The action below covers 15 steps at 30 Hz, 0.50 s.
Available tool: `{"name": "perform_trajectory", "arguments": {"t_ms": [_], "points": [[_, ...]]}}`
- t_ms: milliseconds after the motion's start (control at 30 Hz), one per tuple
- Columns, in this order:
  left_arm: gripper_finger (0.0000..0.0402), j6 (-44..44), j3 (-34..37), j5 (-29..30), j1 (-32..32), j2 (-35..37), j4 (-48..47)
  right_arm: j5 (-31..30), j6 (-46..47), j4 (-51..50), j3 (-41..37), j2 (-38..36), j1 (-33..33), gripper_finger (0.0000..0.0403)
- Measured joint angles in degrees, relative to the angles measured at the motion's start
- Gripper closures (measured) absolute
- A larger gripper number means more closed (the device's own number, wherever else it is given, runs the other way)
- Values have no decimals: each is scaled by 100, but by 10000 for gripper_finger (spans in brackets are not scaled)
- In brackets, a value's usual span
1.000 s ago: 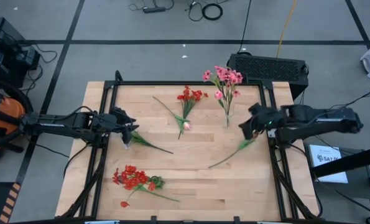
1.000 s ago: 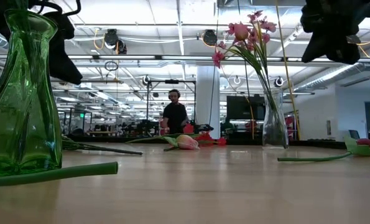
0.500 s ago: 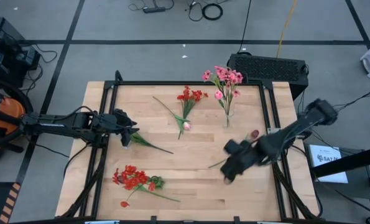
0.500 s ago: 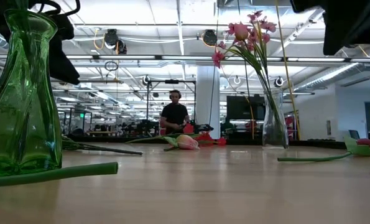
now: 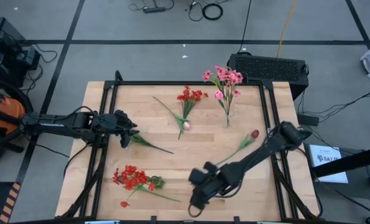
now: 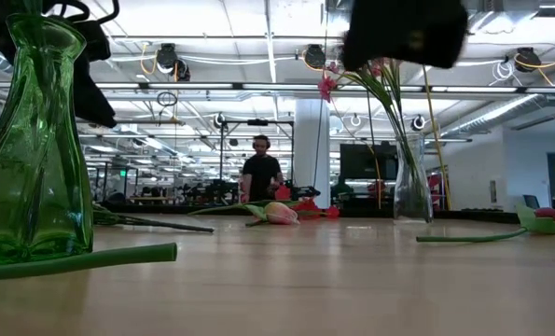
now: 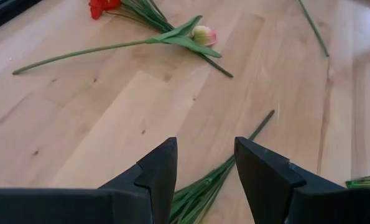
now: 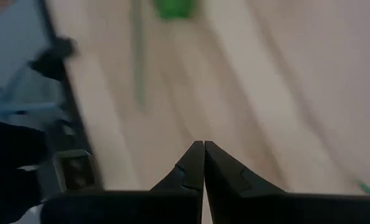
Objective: Sort flowers into vase by color
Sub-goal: Put the bottom dark red flower into the green vase
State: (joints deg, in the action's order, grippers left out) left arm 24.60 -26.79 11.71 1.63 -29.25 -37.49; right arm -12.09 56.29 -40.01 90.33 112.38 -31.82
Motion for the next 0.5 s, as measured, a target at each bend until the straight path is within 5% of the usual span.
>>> {"name": "perform_trajectory", "arguments": {"t_ms": [200, 500], "points": [[234, 4, 0, -2, 0, 2, -176, 3, -537, 1198, 485, 715, 22, 367], [234, 2, 0, -59, 1, 2, -213, 9, -1332, 1154, 1947, 1899, 35, 288]]}}
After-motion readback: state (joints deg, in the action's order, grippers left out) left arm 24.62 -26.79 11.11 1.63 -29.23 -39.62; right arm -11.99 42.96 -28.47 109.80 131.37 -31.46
